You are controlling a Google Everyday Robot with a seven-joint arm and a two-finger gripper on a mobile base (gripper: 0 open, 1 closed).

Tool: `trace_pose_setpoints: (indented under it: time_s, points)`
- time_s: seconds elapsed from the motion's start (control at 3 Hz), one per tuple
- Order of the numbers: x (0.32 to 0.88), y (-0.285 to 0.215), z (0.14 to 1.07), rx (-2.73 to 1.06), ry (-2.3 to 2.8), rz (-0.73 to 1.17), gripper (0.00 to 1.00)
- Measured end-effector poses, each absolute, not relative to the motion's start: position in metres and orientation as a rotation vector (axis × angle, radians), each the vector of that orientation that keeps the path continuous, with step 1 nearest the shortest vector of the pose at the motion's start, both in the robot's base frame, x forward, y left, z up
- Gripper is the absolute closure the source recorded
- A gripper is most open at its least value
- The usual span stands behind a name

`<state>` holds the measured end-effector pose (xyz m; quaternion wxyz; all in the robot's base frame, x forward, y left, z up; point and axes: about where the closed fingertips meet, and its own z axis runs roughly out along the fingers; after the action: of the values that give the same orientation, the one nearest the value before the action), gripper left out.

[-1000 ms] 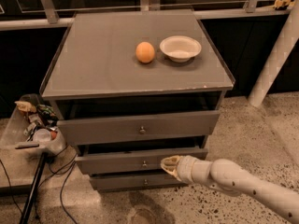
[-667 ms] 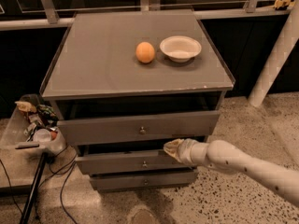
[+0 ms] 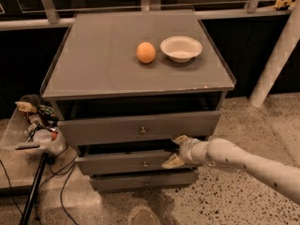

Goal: Open middle drawer

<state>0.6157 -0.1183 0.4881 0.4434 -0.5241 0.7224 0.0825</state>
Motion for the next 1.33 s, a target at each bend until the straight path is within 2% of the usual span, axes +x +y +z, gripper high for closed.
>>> trace_pose_setpoints:
  time_s: [0.67, 1.0, 1.33]
  points:
    - [0.602, -0.117, 0.483, -1.3, 1.791, 0.205, 0.0]
    - [0.568, -0.126, 0.465, -1.318, 1.817, 0.207, 0.0]
    - [0.568, -0.125, 0.464, -1.318, 1.818, 0.209, 0.0]
